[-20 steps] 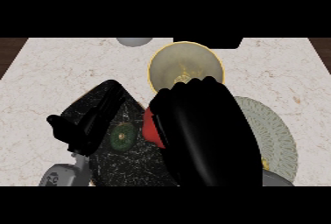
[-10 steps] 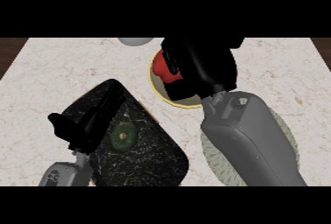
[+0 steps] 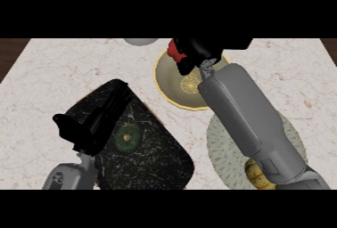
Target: Pick the bell pepper from the placemat and place it in the bowl
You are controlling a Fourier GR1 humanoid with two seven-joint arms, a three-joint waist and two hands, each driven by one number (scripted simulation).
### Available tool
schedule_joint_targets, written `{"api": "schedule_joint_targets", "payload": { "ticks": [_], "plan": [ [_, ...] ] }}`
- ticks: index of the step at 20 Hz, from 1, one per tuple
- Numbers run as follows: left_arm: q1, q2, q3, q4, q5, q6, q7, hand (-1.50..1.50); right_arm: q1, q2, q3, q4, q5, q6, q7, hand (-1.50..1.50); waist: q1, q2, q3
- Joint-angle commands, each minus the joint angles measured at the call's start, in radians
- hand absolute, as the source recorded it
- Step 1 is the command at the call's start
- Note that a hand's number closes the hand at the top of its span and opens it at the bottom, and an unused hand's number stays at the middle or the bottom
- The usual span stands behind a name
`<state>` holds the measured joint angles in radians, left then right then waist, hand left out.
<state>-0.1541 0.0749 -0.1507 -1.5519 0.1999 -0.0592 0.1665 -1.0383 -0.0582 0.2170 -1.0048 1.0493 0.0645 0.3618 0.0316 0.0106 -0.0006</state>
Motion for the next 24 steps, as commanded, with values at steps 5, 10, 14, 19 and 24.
{"api": "schedule_joint_targets", "payload": {
  "ticks": [5, 10, 14, 19, 24],
  "plan": [
    [-0.017, -0.022, -0.015, 0.029, -0.026, 0.005, -0.022, 0.00, -0.143, 0.050, -0.164, 0.424, -0.041, -0.134, -0.016, -1.50, 0.020, 0.009, 0.000],
    [0.026, -0.014, -0.022, 0.019, -0.027, -0.016, -0.040, 0.00, -0.123, 0.034, -0.272, 0.465, -0.161, -0.224, -0.221, -1.50, 0.014, 0.007, 0.001],
    [0.021, -0.017, -0.019, 0.036, -0.030, -0.013, -0.046, 0.00, -0.104, 0.057, -0.423, 0.364, -0.348, -0.297, -0.320, -1.50, 0.004, 0.008, 0.003],
    [0.009, -0.002, 0.026, 0.050, -0.003, -0.019, -0.044, 0.00, 0.014, 0.058, -0.474, 0.232, -0.583, -0.325, -0.574, -1.50, -0.020, -0.007, 0.003],
    [0.053, 0.009, 0.038, 0.024, -0.005, -0.005, -0.034, 0.00, 0.186, 0.058, -0.448, -0.012, -0.741, -0.151, -0.646, -1.50, -0.073, -0.031, 0.002]
  ]
}}
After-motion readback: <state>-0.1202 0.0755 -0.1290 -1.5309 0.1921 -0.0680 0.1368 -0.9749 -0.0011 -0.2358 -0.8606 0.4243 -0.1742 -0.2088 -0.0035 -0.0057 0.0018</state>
